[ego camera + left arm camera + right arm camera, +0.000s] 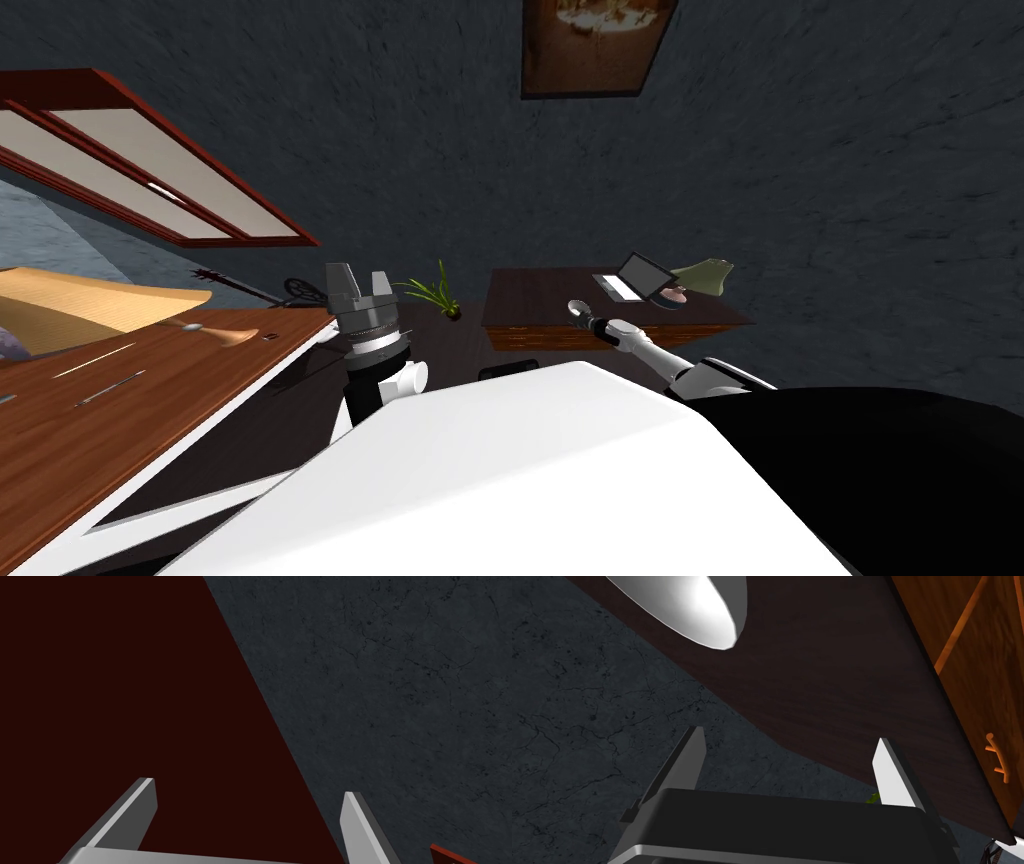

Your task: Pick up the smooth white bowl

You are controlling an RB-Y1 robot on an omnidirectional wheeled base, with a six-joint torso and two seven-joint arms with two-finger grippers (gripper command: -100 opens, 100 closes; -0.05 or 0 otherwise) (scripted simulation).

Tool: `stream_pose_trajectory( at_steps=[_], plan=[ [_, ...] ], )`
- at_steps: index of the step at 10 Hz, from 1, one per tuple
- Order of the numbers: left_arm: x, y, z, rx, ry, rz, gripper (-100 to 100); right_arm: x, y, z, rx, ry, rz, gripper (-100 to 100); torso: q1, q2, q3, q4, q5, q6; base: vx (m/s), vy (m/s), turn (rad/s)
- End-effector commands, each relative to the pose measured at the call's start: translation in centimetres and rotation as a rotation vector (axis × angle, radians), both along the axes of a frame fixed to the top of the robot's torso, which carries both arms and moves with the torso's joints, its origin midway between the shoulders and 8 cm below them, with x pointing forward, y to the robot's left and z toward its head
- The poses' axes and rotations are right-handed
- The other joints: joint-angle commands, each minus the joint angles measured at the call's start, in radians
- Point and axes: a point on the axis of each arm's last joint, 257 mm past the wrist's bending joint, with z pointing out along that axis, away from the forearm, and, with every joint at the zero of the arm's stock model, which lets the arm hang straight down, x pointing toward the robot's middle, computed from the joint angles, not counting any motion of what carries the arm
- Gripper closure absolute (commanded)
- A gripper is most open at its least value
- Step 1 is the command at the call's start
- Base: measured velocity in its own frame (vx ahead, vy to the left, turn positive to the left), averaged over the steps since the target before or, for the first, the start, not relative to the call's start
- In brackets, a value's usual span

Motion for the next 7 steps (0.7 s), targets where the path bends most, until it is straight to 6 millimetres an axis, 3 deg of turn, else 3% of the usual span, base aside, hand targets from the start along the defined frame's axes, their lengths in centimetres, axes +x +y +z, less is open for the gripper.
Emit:
stream_pose_trajectory(
  at_steps=[1,2,4,7],
  plan=[
    [0.0,0.0,0.0,0.000,0.000,0.000,0,-0.8,-1.8,-0.3,-0.029,0.019,-0.010,-100,0.000,0.000,0.000,0.000,0.000,0.000,0.023,-0.002,0.110],
    [0.0,0.0,0.0,0.000,0.000,0.000,0,-1.6,-3.3,-0.5,-0.075,0.038,-0.003,-100,0.000,0.000,0.000,0.000,0.000,0.001,0.038,-0.001,0.181],
    [0.0,0.0,0.0,0.000,0.000,0.000,0,-2.2,-4.1,-0.9,-0.082,0.052,-0.018,-100,-0.001,-0.001,-0.001,0.000,0.000,0.001,0.022,-0.005,0.024],
    [0.0,0.0,0.0,0.000,0.000,0.000,0,-6.5,-9.9,-2.3,-0.213,0.149,-0.036,-100,-0.001,-0.002,-0.001,0.000,0.000,0.000,0.042,-0.008,0.227]
  ],
)
